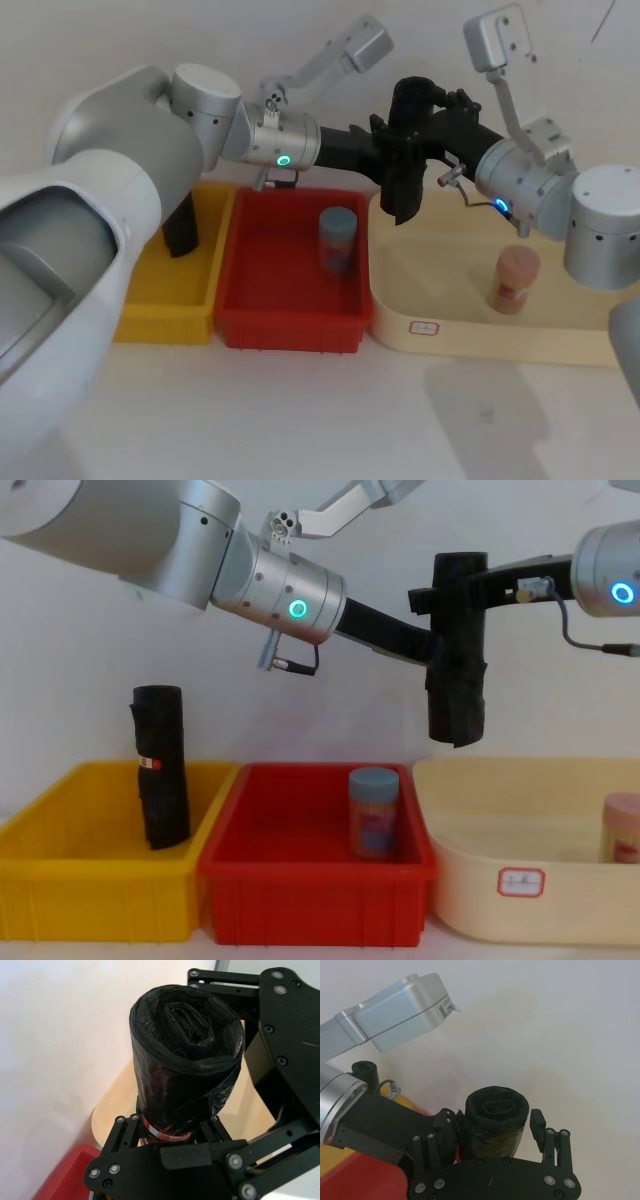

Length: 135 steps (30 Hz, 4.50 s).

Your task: Pick up the garbage bag with the one hand and transfer it to the other hand.

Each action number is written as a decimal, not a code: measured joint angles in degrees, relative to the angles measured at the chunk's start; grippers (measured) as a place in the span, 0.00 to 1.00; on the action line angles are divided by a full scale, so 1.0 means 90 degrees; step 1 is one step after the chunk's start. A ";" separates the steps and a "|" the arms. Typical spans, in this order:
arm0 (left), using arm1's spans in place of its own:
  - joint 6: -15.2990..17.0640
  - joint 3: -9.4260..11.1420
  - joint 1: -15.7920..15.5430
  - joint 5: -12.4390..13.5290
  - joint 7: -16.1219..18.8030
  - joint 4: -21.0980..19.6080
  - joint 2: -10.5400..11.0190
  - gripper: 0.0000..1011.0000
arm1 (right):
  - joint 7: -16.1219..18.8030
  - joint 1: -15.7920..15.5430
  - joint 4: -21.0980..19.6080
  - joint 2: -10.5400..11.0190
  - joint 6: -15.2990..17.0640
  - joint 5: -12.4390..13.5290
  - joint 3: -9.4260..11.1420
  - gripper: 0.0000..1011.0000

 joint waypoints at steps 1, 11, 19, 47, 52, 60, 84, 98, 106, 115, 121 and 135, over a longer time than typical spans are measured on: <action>0.0000 0.0000 0.0000 0.0001 0.0000 0.0000 0.0000 0.41 | 0.0017 0.0019 0.0035 -0.0006 -0.0013 0.0015 0.0002 0.99; 0.0000 0.0000 0.0000 0.0000 -0.0001 0.0000 0.0000 0.41 | 0.0169 0.0176 0.0329 -0.0059 -0.0182 0.0176 0.0001 0.99; 0.0000 0.0000 0.0000 0.0001 0.0000 -0.0001 0.0000 0.41 | 0.0213 0.0268 0.0446 -0.0076 -0.0269 0.0241 -0.0032 0.99; 0.0000 0.0000 0.0000 0.0000 0.0000 0.0000 0.0001 0.41 | 0.0235 0.0492 0.0762 -0.0127 -0.0405 0.0318 -0.0188 0.81; 0.0000 0.0000 0.0000 0.0001 0.0000 0.0000 0.0001 0.41 | 0.0235 0.0502 0.0778 -0.0129 -0.0410 0.0320 -0.0194 0.65; 0.0000 0.0000 0.0000 0.0001 0.0000 0.0000 0.0000 0.41 | 0.0235 0.0510 0.0795 -0.0133 -0.0417 0.0326 -0.0201 0.54; -0.0001 0.0000 0.0000 0.0001 -0.0001 -0.0001 -0.0001 0.46 | 0.0236 0.0520 0.0811 -0.0138 -0.0416 0.0329 -0.0210 0.54; -0.0001 0.0000 0.0000 0.0000 -0.0001 -0.0002 0.0000 0.86 | -0.0038 0.0346 0.0521 -0.0094 -0.0441 0.0270 -0.0148 0.54; -0.0001 0.0000 0.0000 0.0000 0.0000 -0.0001 0.0000 0.99 | -0.0415 0.0164 0.0192 -0.0049 -0.0417 0.0123 -0.0019 0.54; -0.0001 0.0000 0.0000 0.0001 0.0000 0.0000 0.0000 0.99 | -0.0880 0.0098 0.0043 -0.0002 -0.0202 -0.0064 0.0217 0.54; 0.0000 0.0000 0.0000 0.0001 0.0000 0.0000 0.0000 0.99 | -0.1062 0.0212 0.0303 0.0008 -0.0064 -0.0123 0.0383 0.54; 0.0000 0.0000 0.0000 0.0001 0.0000 0.0000 0.0000 0.99 | -0.0935 0.0746 0.1797 -0.0081 -0.0408 0.0025 0.0730 0.54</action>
